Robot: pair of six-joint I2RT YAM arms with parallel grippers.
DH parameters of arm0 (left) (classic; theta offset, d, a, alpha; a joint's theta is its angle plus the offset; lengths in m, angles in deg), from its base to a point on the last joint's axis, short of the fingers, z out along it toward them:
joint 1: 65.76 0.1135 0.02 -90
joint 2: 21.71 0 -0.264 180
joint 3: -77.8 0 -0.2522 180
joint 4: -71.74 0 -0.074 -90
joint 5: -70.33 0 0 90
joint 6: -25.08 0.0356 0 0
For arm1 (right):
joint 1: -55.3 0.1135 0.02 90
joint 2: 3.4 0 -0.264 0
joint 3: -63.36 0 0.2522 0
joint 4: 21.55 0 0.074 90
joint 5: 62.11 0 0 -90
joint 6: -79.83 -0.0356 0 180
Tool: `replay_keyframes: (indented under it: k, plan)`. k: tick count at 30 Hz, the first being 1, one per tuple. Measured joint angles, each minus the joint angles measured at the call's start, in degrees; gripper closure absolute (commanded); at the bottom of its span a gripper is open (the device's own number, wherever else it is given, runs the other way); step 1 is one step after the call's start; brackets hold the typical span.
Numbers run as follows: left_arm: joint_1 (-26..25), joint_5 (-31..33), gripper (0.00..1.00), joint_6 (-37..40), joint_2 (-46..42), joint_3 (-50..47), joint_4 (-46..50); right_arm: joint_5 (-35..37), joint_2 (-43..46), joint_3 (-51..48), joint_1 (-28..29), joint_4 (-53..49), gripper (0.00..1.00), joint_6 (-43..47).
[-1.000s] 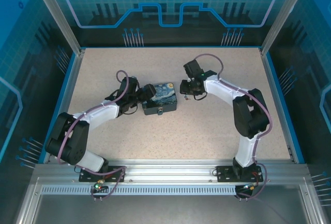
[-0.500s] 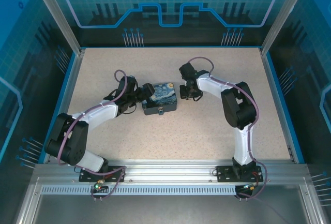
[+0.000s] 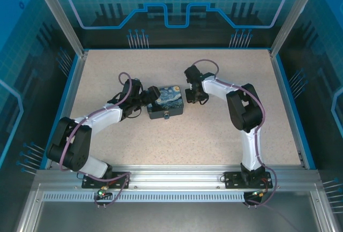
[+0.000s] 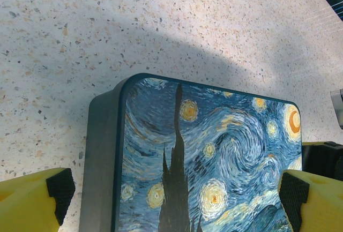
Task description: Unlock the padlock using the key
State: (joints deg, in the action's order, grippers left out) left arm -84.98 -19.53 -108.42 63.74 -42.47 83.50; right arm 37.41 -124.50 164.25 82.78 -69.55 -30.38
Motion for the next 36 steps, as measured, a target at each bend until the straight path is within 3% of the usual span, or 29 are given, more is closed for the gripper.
replay_keyframes:
  k: [29, 36]
  plan:
    - [0.3, 0.0, 0.01, 0.0, 0.0, 0.4, 0.0, 4.5, 2.1, -4.3, 2.5, 4.3, 0.71, -0.6]
    - [0.3, 0.0, 0.01, 0.0, 0.0, 0.6, 0.1, 3.0, 2.4, -4.9, 2.4, 5.0, 0.81, -1.4]
